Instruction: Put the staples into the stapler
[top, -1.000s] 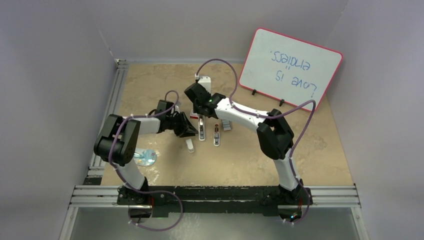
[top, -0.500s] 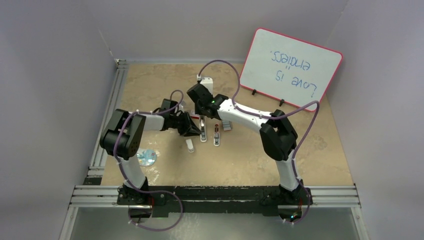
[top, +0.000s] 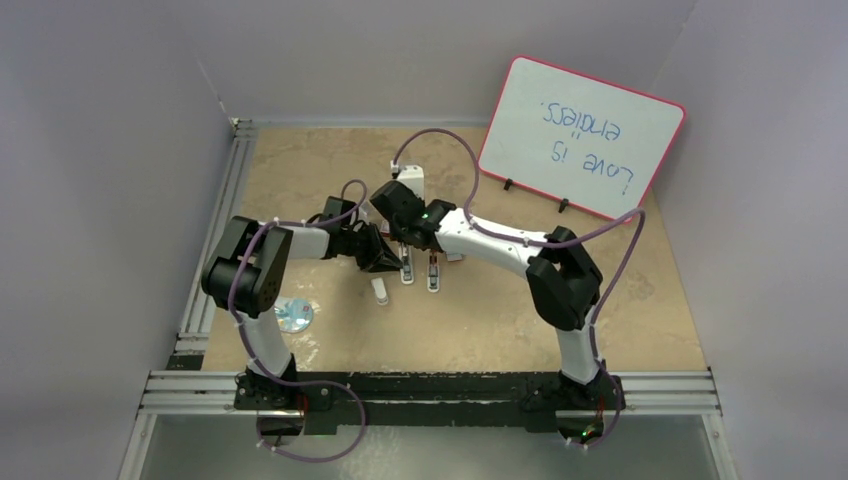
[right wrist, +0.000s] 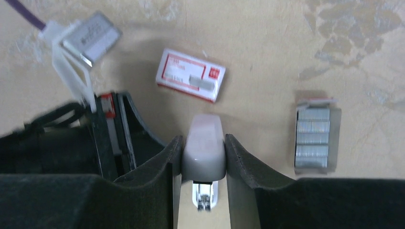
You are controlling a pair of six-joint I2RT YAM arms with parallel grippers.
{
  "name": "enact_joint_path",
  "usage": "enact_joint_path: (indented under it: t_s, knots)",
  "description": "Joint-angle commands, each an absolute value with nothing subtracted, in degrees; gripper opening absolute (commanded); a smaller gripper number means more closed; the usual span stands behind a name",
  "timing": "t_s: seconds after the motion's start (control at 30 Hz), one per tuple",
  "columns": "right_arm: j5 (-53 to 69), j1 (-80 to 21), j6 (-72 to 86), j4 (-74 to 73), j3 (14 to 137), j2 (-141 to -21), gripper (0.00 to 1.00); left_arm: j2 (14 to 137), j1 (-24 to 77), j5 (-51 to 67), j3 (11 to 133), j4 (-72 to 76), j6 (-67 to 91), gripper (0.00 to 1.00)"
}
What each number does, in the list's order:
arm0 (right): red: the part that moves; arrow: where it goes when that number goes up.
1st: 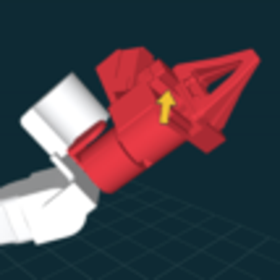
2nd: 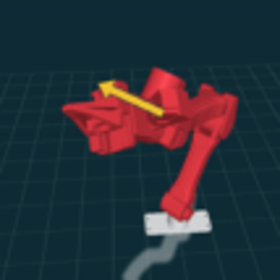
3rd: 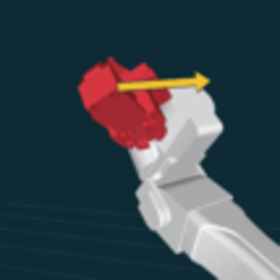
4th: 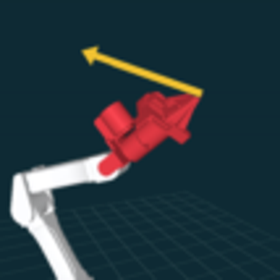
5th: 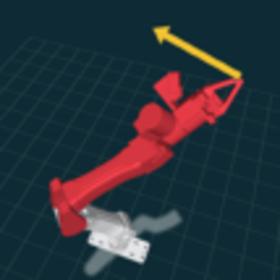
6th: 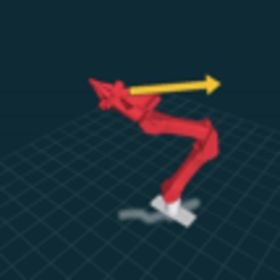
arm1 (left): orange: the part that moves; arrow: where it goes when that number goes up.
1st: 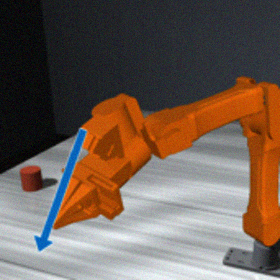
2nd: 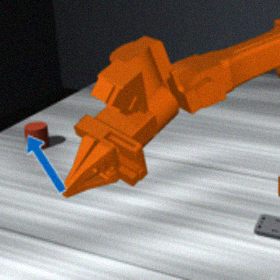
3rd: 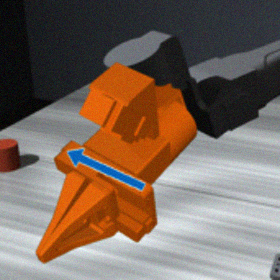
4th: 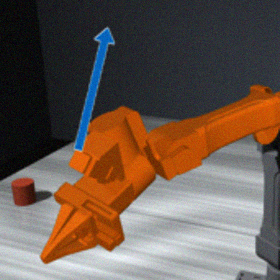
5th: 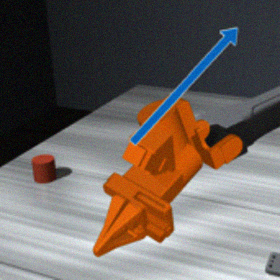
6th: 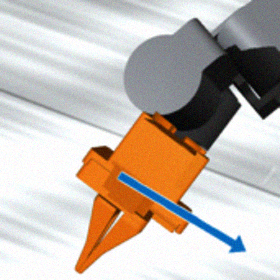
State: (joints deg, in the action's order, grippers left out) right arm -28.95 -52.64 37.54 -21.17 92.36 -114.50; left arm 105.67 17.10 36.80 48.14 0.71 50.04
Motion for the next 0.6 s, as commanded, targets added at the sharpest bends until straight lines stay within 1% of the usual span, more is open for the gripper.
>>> enact_joint_path:
  t_s: [0.0,0.27,0.57]
  knots:
    - [-25.5,-56.0,42.9,-26.2,88.9,-111.5,0.20,109.6,18.3,26.4,47.2,-2.9,48.2,0.11]
    - [-25.3,-59.0,45.1,-28.1,85.7,-110.6,0.19,109.8,18.3,26.2,47.4,-3.1,48.0,0.11]
    - [-25.0,-60.0,46.0,-25.6,82.6,-112.1,0.19,109.7,18.3,26.2,47.5,-3.4,47.7,0.11]
